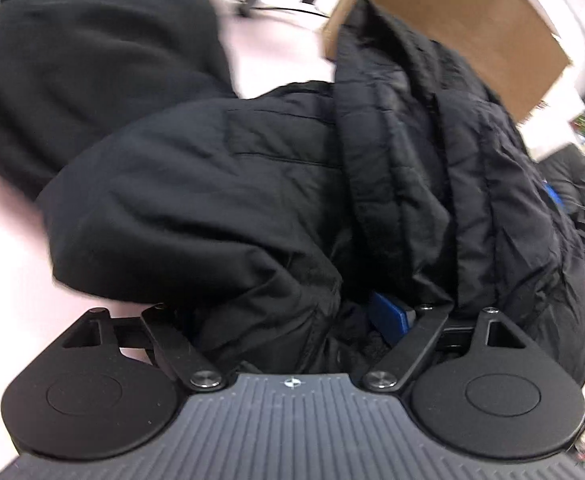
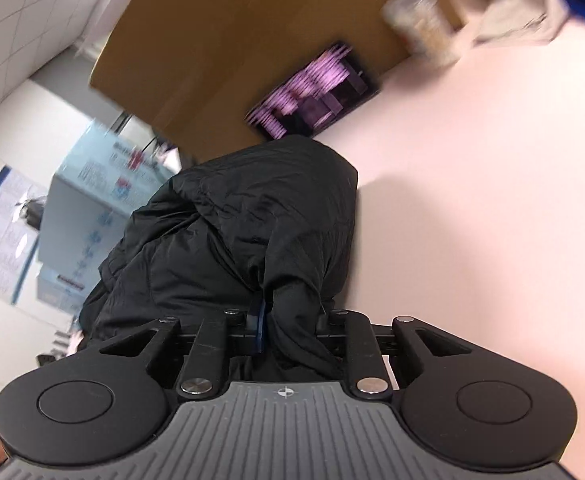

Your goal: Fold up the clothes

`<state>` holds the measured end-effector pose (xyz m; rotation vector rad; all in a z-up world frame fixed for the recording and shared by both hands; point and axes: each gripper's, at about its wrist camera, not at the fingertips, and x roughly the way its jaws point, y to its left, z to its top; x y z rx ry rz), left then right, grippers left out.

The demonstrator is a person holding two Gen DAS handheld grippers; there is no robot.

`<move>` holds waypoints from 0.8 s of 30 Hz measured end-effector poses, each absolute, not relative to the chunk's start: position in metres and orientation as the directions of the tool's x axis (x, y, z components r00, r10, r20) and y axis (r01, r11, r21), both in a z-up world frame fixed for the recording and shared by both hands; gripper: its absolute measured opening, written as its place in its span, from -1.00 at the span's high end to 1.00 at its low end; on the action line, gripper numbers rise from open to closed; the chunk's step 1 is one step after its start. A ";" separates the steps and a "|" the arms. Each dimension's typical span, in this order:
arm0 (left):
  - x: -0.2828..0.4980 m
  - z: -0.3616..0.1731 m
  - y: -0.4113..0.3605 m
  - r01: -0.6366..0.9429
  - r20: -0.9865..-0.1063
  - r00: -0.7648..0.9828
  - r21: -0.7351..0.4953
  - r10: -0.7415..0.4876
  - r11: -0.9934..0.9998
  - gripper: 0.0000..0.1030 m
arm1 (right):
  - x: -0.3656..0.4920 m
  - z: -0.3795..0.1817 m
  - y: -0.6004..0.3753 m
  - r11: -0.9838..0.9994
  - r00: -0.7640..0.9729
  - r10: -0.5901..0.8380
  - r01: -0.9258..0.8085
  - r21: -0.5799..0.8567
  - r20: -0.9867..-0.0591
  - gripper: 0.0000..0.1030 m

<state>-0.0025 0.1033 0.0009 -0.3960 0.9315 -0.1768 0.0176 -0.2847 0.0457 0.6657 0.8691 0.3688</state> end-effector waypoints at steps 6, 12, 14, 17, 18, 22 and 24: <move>0.062 -0.001 0.055 0.031 -0.751 0.585 -0.358 -0.308 0.933 -0.57 | 0.019 0.056 -0.320 0.813 0.668 0.403 0.053 0.580 -0.626 -0.22; 0.077 0.027 0.045 -0.034 -0.797 0.596 -0.148 -0.099 0.988 -0.68 | 0.002 0.089 -0.316 0.898 0.719 0.266 0.056 0.436 -0.642 -0.66; 0.072 0.039 0.048 -0.059 -0.783 0.620 -0.105 -0.046 0.993 -0.70 | -0.005 0.102 -0.312 0.927 0.739 0.215 0.051 0.371 -0.639 -0.70; 0.055 0.064 0.054 -0.096 -0.735 0.678 -0.054 0.026 0.994 -0.74 | -0.013 0.117 -0.315 0.949 0.767 0.188 0.021 0.316 -0.614 -0.77; 0.034 0.073 0.058 -0.112 -0.711 0.702 -0.051 0.042 0.992 -0.80 | -0.015 0.121 -0.318 0.950 0.774 0.194 0.005 0.312 -0.602 -0.80; -0.007 0.106 0.049 -0.145 -0.608 0.788 -0.036 0.094 0.989 -1.00 | -0.020 0.135 -0.320 0.956 0.800 0.204 -0.039 0.290 -0.565 -0.93; -0.004 0.120 0.034 -0.173 -0.543 0.829 -0.027 0.131 0.985 -1.00 | -0.023 0.142 -0.318 0.950 0.803 0.248 -0.094 0.296 -0.542 -0.93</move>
